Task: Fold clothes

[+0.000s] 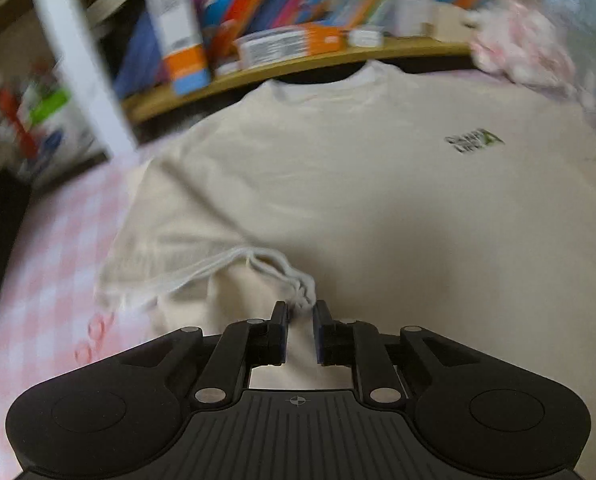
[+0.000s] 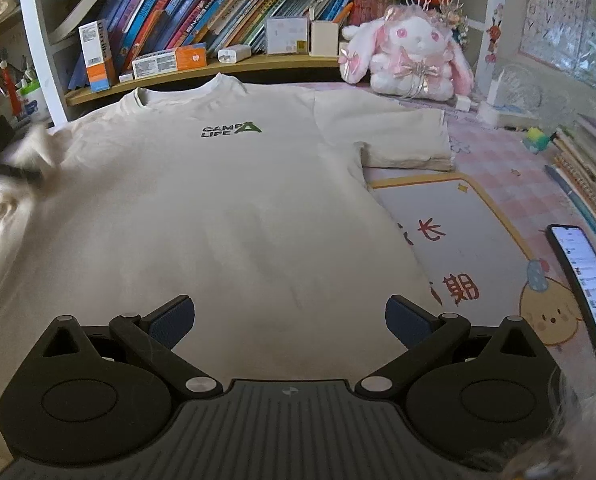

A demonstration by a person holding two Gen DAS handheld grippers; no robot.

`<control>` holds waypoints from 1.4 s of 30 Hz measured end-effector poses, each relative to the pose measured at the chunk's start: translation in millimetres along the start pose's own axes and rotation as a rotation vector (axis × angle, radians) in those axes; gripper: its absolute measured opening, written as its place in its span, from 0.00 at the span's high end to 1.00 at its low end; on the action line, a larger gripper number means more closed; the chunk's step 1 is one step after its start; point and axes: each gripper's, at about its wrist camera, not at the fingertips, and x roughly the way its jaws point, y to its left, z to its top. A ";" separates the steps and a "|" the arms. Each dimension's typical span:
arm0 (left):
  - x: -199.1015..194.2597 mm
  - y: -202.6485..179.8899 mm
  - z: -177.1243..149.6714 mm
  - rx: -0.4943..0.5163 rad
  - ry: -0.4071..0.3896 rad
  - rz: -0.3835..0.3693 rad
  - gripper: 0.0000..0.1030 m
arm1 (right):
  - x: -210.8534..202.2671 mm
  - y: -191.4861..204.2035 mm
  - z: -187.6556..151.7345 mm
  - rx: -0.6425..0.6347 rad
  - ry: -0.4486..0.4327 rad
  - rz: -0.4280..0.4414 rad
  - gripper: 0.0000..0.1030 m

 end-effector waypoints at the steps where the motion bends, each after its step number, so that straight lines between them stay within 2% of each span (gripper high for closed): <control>1: -3.1 7.7 -2.7 -0.067 -0.009 -0.013 0.75 | 1.7 -1.8 -0.1 -0.004 0.006 0.009 0.00; 2: -8.9 17.5 -7.3 -0.145 -0.029 -0.042 0.63 | 3.2 -3.5 -0.9 -0.010 0.012 0.018 0.00; 3: -14.6 27.4 -12.0 -0.222 -0.050 -0.070 0.56 | 4.5 -4.9 -1.8 -0.015 0.018 0.026 0.00; 4: -18.5 37.3 -16.7 -0.291 -0.068 -0.087 0.45 | 5.8 -6.0 -2.6 -0.017 0.025 0.033 0.00; 5: -22.4 47.1 -21.5 -0.359 -0.086 -0.103 0.41 | 7.2 -7.8 -3.6 -0.018 0.032 0.040 0.00; 9: -21.0 86.6 -33.5 -0.634 -0.128 -0.132 0.41 | 10.8 -15.3 -5.6 -0.002 0.045 0.041 0.00; 12: -5.7 121.0 -39.6 -0.912 -0.152 -0.171 0.43 | 14.0 -20.5 -7.0 0.013 0.061 0.036 0.00; 13: -0.5 132.1 -41.5 -1.001 -0.159 -0.182 0.46 | 14.8 -21.3 -7.5 0.015 0.066 0.035 0.00; 14: 5.5 138.9 -42.0 -1.047 -0.162 -0.175 0.47 | 15.0 -21.0 -8.0 0.013 0.068 0.034 0.00; 17: 19.7 150.8 -36.9 -1.102 -0.156 -0.120 0.47 | 14.3 -20.0 -9.5 0.002 0.072 0.033 0.00; 18: 24.3 153.5 -35.5 -1.116 -0.152 -0.100 0.52 | 13.9 -19.9 -10.0 0.000 0.073 0.031 0.00; 19: 28.8 156.5 -33.4 -1.128 -0.158 -0.084 0.64 | 13.4 -19.8 -10.4 -0.002 0.074 0.029 0.00; 20: 31.1 157.8 -30.5 -1.136 -0.146 -0.063 0.85 | 13.0 -20.1 -11.0 -0.001 0.074 0.026 0.00; 21: 33.0 158.8 -27.5 -1.142 -0.136 -0.042 0.96 | 12.6 -21.0 -11.6 0.002 0.074 0.023 0.00; 22: 30.2 157.0 -23.2 -1.129 -0.148 -0.025 1.00 | 12.7 -22.8 -12.0 0.010 0.075 0.018 0.00; 25: 20.6 133.7 5.8 -0.997 -0.224 -0.026 1.00 | 13.5 -28.0 -13.0 0.035 0.079 0.001 0.00; 28: 26.1 88.7 47.4 -0.813 -0.275 -0.174 0.97 | 17.5 -32.2 -13.3 0.064 0.095 -0.011 0.00; 30: 30.5 61.0 68.0 -0.689 -0.256 -0.256 0.92 | 20.9 -30.6 -11.0 0.064 0.099 -0.007 0.00; 31: 28.7 62.4 66.8 -0.687 -0.266 -0.271 0.89 | 21.8 -28.8 -9.4 0.059 0.097 -0.003 0.00; 33: 25.3 65.2 64.4 -0.685 -0.286 -0.299 0.73 | 22.8 -25.3 -6.7 0.046 0.091 0.007 0.00; 34: 23.5 66.7 63.1 -0.684 -0.296 -0.314 0.59 | 22.6 -24.1 -6.0 0.038 0.087 0.012 0.00; 35: 21.8 68.5 61.5 -0.684 -0.305 -0.324 0.53 | 22.0 -23.3 -5.8 0.031 0.083 0.016 0.00; 38: 18.0 87.0 40.3 -0.722 -0.267 -0.213 0.53 | 23.2 -25.3 -6.7 0.042 0.088 0.017 0.00; 40: 18.9 91.1 27.8 -0.693 -0.206 -0.133 0.54 | 25.6 -29.1 -6.6 0.061 0.093 0.010 0.00; 42: 18.8 87.5 16.2 -0.618 -0.163 -0.032 0.54 | 28.1 -31.4 -5.3 0.077 0.096 0.007 0.00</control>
